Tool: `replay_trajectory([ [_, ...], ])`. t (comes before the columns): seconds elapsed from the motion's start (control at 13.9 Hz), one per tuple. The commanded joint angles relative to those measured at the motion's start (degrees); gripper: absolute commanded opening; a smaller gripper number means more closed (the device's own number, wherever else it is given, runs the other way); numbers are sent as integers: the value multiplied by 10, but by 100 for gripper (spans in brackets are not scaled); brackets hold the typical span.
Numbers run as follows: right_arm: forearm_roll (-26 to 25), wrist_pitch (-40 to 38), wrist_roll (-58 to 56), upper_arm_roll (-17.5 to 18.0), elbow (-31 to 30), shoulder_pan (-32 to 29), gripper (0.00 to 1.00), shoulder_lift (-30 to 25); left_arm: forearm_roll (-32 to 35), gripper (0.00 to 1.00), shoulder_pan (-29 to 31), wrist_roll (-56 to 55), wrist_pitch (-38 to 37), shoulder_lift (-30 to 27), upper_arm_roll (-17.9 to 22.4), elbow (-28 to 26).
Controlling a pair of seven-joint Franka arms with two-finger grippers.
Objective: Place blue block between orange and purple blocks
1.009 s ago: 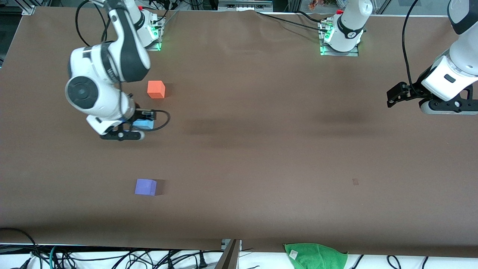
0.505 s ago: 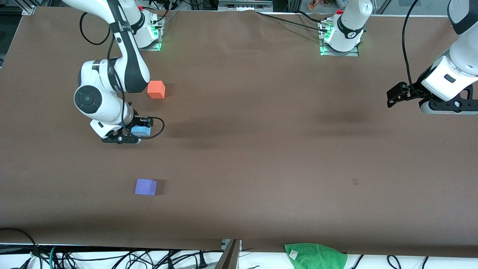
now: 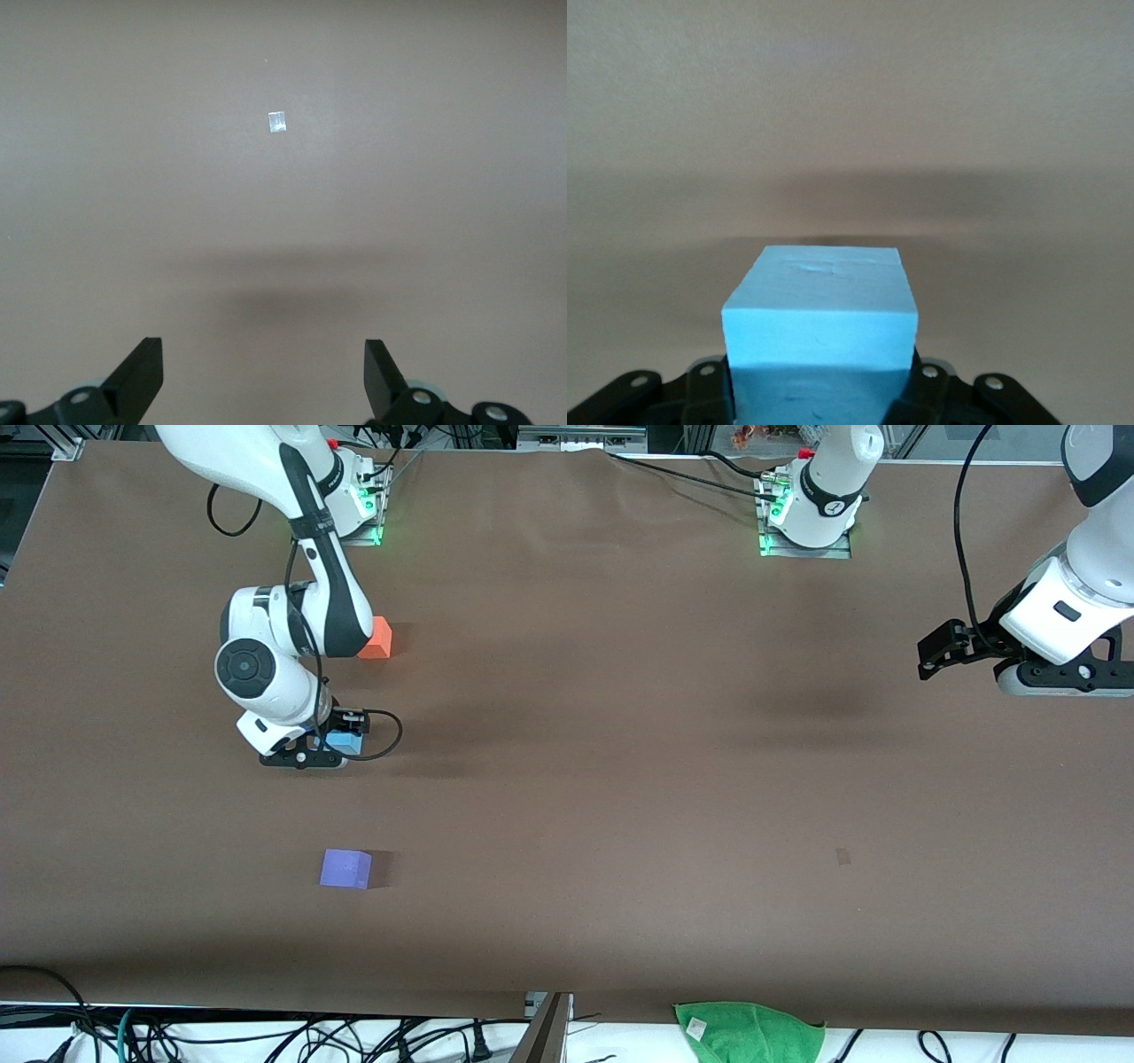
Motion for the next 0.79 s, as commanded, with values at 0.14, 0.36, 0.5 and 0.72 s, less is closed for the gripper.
replay_trajectory([
  [0.14, 56, 38, -96, 9, -8, -1, 47, 17, -6, 100, 1, 12, -3, -5, 3, -1],
  [0.36, 87, 46, -131, 9, -7, 0, 47, 32, -6, 100, 1, 12, -3, -5, 3, -1],
  [0.5, 87, 46, -135, 9, -6, -4, 47, 32, -6, 100, 1, 12, -3, -5, 3, -1],
  [0.72, 87, 53, -135, 9, -5, -9, 47, 43, -5, 100, 1, 12, -3, -5, 3, 0],
])
